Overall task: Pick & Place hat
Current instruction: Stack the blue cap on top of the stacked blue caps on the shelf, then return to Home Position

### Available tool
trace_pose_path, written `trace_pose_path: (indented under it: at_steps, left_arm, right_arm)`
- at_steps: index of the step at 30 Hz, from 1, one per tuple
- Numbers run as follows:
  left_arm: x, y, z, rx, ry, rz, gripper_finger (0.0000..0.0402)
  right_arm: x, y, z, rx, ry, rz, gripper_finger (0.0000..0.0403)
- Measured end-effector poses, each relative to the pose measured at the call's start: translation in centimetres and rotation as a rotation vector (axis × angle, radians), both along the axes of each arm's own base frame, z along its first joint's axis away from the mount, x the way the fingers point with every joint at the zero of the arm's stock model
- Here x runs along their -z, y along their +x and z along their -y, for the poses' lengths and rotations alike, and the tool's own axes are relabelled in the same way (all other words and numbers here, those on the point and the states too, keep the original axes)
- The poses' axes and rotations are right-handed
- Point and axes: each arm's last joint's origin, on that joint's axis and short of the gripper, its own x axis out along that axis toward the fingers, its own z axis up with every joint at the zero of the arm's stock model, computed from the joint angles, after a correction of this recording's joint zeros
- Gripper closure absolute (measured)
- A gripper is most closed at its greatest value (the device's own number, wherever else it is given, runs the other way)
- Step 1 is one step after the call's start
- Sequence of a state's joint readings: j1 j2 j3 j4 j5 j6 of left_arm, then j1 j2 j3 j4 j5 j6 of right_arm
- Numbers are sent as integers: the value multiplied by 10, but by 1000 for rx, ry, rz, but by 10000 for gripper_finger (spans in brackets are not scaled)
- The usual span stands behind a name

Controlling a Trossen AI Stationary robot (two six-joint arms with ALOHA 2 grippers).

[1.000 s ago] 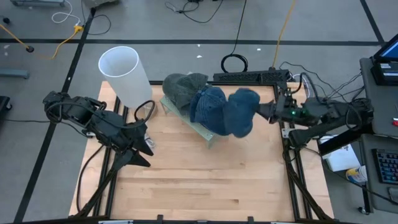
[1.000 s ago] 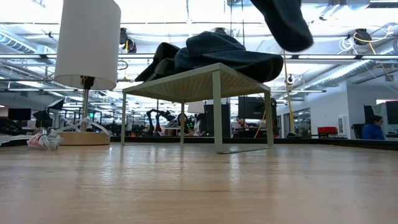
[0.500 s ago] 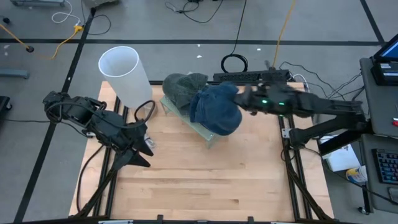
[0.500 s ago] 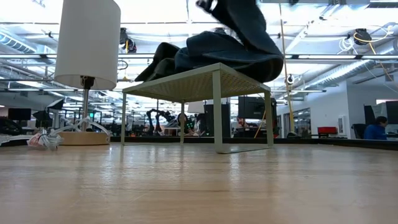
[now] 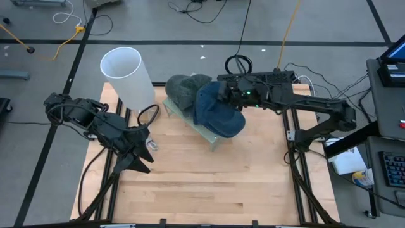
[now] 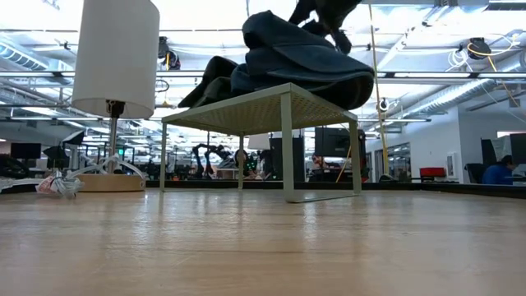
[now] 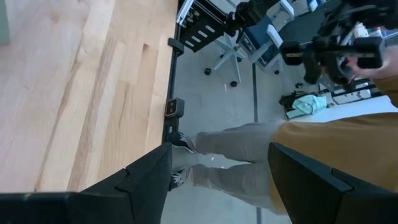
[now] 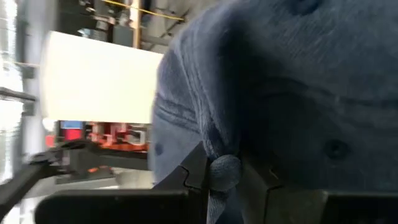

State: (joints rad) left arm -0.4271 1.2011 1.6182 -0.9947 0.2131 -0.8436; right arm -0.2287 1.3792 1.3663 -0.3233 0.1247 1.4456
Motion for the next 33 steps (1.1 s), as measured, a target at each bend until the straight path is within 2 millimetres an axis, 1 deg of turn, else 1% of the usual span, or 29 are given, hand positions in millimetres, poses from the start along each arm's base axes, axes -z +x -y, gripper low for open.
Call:
trace_pose_path:
  at_steps: [4, 6, 7, 10, 15, 18, 21, 25, 28, 30, 33]
  left_arm:
    - [0, 0, 0, -1, -1, -1, 131]
    - [0, 0, 0, -2, -2, -2, 131]
    - [0, 0, 0, -2, -2, -2, 131]
    - [0, 0, 0, -2, -3, -3, 131]
    - [0, 0, 0, 5, -2, -1, 131]
    - [0, 0, 0, 6, -1, 0, 131]
    - [0, 0, 0, 20, 2, 4, 131]
    - [0, -1, 1, 49, -7, 3, 131]
    - [0, -1, 1, 67, 9, 12, 131]
    - [0, -1, 1, 85, 32, 30, 131]
    - [0, -2, 1, 154, 114, 105, 131]
  right_arm:
    - [10, 10, 8, -29, 7, -15, 363]
    - [12, 12, 10, -93, 11, -23, 359]
    - [12, 12, 12, -126, 2, -23, 349]
    - [8, 6, 14, -168, -1, -17, 291]
    - [2, -9, 15, -141, 2, -52, 196]
    - [-5, -19, 12, -108, -21, -56, 155]
    - [-9, -23, 6, -107, -32, -54, 127]
    - [-15, -32, -4, -139, -45, -59, 107]
    - [-15, -43, -13, -165, -84, -130, 105]
    - [-16, -52, -19, -189, -150, -184, 106]
    - [-25, -64, -29, -279, -312, -214, 109]
